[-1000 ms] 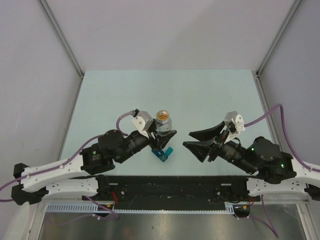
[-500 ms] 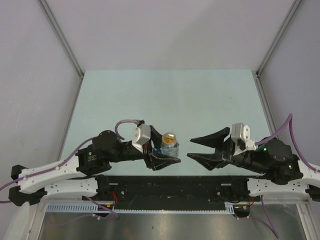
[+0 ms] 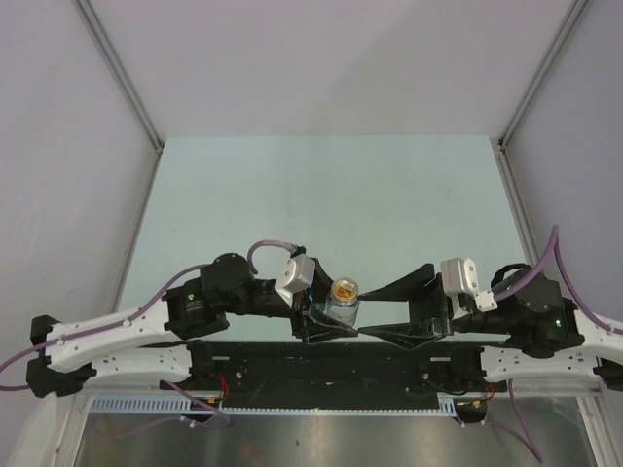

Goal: Sort the pills into containers

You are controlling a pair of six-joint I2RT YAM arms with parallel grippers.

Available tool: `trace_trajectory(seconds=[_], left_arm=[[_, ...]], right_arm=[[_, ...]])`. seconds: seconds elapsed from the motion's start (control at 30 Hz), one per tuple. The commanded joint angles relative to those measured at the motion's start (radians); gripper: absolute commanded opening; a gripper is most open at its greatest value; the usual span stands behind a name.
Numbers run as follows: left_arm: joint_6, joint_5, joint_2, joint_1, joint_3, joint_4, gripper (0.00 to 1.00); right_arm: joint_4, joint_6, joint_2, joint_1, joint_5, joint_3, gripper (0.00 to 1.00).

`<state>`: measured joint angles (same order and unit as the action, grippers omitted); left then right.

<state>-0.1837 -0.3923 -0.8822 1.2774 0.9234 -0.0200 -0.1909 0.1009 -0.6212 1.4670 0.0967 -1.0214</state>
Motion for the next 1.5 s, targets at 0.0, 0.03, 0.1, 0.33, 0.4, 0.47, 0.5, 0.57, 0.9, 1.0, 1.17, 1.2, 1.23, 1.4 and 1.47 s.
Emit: trace_trajectory(seconds=[0.0, 0.03, 0.1, 0.33, 0.4, 0.47, 0.5, 0.57, 0.9, 1.0, 1.17, 1.2, 1.23, 1.4, 1.47], left_arm=[[0.01, -0.048, -0.02, -0.003, 0.008, -0.029, 0.01], [0.01, -0.049, -0.02, -0.001, 0.006, -0.028, 0.0], [0.012, -0.048, -0.015, -0.003, 0.005, -0.028, 0.0], [0.015, -0.037, -0.001, -0.001, -0.001, -0.028, 0.0], [0.016, -0.031, 0.005, -0.003, -0.004, -0.028, 0.0], [0.015, -0.029, 0.009, -0.003, -0.006, -0.028, 0.01], [0.015, -0.029, 0.009, -0.003, -0.008, -0.028, 0.01], [0.016, -0.03, 0.012, -0.001, -0.008, -0.028, 0.0], [0.012, -0.034, 0.014, -0.003, -0.014, -0.028, 0.0], [0.012, -0.04, 0.012, -0.001, -0.012, -0.028, 0.0], [0.012, -0.051, 0.008, -0.001, -0.006, -0.028, 0.0], [0.01, -0.054, 0.005, -0.001, -0.006, -0.028, 0.0], [0.01, -0.059, 0.003, -0.003, -0.006, -0.028, 0.0], [0.009, -0.063, -0.001, -0.001, -0.008, -0.029, 0.0], [0.009, -0.063, -0.003, -0.003, -0.009, -0.029, 0.0]], right_arm=[[0.044, 0.003, -0.028, -0.004, 0.005, -0.049, 0.54], [0.044, 0.003, -0.035, -0.008, -0.024, -0.049, 0.54], [0.045, 0.0, -0.038, -0.014, -0.054, -0.052, 0.55], [0.044, -0.018, -0.044, -0.046, -0.049, -0.057, 0.56], [0.031, -0.021, -0.043, -0.054, -0.038, -0.06, 0.56], [0.021, -0.02, -0.038, -0.059, -0.038, -0.06, 0.56], [0.012, -0.018, -0.034, -0.062, -0.041, -0.06, 0.56], [0.008, -0.017, -0.028, -0.068, -0.054, -0.063, 0.58], [-0.03, -0.038, -0.074, -0.103, -0.016, -0.127, 0.73], [-0.03, -0.047, -0.098, -0.12, 0.032, -0.141, 0.75], [-0.024, -0.059, -0.13, -0.157, 0.092, -0.146, 0.76], [-0.021, -0.066, -0.133, -0.161, 0.095, -0.147, 0.76], [-0.016, -0.069, -0.132, -0.172, 0.1, -0.146, 0.75], [0.022, -0.127, -0.143, -0.215, 0.178, -0.146, 0.74], [0.042, -0.154, -0.153, -0.23, 0.214, -0.146, 0.73]])
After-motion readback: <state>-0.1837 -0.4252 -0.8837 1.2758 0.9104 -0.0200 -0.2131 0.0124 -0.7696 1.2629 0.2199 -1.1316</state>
